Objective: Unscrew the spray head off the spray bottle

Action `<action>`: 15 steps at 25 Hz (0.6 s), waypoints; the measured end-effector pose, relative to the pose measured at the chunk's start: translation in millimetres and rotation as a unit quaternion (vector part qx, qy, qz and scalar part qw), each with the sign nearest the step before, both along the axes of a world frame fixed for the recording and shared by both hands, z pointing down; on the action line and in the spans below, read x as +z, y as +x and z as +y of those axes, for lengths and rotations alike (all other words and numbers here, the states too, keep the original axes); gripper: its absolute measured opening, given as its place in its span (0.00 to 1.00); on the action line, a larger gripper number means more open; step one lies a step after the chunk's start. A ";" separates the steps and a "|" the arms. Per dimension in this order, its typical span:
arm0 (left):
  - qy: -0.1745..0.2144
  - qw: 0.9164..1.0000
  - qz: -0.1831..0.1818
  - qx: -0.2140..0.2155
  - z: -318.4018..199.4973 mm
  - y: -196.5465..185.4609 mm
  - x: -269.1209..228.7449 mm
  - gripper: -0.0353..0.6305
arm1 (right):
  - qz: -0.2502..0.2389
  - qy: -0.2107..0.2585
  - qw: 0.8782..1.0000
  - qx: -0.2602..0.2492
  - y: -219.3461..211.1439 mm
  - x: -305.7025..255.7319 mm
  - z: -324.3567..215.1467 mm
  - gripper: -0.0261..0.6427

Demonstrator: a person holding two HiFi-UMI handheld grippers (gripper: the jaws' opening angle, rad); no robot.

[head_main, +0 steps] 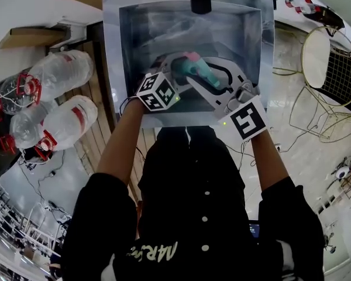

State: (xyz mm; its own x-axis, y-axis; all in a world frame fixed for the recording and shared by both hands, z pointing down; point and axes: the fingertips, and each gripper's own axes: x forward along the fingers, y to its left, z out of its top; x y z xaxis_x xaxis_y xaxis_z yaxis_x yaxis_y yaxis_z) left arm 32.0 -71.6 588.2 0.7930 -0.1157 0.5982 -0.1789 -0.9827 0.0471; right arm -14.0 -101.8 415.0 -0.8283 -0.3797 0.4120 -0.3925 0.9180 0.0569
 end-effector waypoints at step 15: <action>-0.001 1.000 -0.018 -0.014 2.3 -3.9 -0.8 0.62 | -0.121 -0.004 0.989 0.079 22.9 -95.2 -3.6 0.27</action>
State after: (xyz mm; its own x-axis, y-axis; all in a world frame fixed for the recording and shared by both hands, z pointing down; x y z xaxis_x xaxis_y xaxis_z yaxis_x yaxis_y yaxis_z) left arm 28.0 -69.2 587.4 0.7667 -0.1372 0.6271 -0.2086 -0.9771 0.0413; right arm 8.9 -105.4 319.9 -0.8341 -0.5093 0.2119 -0.5318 0.8444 -0.0637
